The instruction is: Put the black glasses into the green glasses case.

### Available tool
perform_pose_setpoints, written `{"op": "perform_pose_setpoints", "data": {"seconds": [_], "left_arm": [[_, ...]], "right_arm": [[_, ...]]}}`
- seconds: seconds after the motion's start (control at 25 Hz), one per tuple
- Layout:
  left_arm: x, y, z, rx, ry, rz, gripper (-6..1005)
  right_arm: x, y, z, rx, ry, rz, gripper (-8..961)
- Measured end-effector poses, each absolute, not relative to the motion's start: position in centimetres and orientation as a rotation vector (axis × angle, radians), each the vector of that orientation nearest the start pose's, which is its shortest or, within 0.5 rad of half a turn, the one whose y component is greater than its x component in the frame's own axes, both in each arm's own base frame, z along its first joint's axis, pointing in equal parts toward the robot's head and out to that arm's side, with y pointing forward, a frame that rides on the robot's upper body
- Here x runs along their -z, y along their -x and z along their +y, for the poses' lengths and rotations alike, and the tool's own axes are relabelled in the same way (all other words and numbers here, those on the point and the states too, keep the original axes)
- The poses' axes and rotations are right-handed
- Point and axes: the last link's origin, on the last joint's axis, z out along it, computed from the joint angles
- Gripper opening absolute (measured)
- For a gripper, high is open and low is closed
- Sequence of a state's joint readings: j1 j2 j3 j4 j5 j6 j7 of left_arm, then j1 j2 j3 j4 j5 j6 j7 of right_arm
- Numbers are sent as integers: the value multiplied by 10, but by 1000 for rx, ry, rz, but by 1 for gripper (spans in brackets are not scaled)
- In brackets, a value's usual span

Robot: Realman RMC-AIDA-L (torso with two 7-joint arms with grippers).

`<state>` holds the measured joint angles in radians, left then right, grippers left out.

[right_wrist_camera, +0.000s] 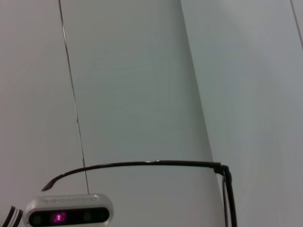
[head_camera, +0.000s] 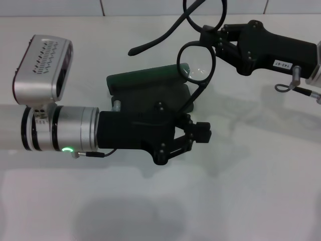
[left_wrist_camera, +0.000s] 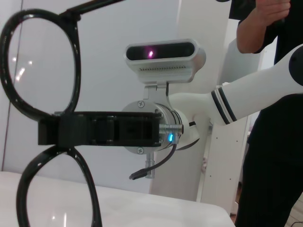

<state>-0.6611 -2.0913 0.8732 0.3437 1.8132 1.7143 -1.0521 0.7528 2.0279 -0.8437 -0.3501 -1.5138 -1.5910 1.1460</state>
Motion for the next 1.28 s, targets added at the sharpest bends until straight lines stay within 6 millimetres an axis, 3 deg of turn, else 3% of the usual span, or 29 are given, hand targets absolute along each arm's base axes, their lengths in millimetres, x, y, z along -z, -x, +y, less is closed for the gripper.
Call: {"op": "perform_pose_setpoints", "data": {"seconds": [0.24, 0.36, 0.92, 1.28], "left_arm": [[55, 200, 302, 1112, 2964, -236, 54], [53, 199, 303, 1134, 2945, -236, -2], [49, 189, 309, 1160, 2933, -163, 0], [49, 187, 311, 1160, 2940, -161, 1]], "right_arm": [[7, -173, 369, -1231, 2641, 300, 79], [10, -176, 368, -1214, 2653, 317, 79], [33, -189, 351, -1050, 2816, 319, 79], [35, -191, 344, -1032, 2857, 285, 79]]}}
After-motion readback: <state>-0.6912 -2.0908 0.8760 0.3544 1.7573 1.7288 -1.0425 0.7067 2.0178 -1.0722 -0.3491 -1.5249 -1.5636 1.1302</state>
